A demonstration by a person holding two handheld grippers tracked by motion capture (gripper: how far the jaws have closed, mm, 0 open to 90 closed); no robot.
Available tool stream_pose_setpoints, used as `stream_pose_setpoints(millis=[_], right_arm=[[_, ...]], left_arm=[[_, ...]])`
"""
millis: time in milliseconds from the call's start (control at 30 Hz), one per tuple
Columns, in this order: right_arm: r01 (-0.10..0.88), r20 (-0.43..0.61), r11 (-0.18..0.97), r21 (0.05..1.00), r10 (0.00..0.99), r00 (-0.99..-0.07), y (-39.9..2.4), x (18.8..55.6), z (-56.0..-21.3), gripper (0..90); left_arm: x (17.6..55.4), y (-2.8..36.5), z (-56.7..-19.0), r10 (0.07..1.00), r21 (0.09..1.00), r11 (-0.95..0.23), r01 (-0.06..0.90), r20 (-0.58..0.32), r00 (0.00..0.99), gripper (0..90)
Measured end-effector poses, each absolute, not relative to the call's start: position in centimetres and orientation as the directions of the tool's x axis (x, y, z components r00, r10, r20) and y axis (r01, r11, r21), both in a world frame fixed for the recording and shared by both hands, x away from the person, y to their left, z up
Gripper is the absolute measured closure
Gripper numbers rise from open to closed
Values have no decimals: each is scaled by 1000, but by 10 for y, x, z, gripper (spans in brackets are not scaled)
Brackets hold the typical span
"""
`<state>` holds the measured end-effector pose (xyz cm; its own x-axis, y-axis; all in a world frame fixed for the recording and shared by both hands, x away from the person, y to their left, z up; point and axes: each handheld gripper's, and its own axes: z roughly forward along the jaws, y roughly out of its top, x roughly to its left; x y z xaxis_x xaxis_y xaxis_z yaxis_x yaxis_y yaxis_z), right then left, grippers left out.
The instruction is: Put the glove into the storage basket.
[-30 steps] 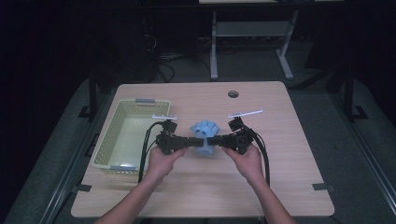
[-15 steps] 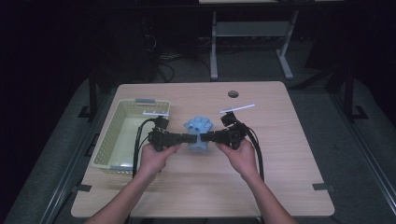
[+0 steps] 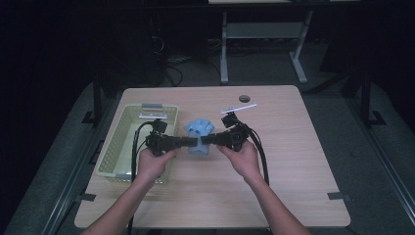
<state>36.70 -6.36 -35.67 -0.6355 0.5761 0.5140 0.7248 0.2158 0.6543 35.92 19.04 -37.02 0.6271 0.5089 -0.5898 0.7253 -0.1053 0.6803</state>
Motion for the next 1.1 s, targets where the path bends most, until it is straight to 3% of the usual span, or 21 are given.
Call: stream_pose_setpoints(millis=[1100], right_arm=[[694, 534, 226, 684, 493, -687, -1, 376, -336, 791]], left_arm=[[353, 259, -346, 533, 695, -60, 716, -584, 612, 737]])
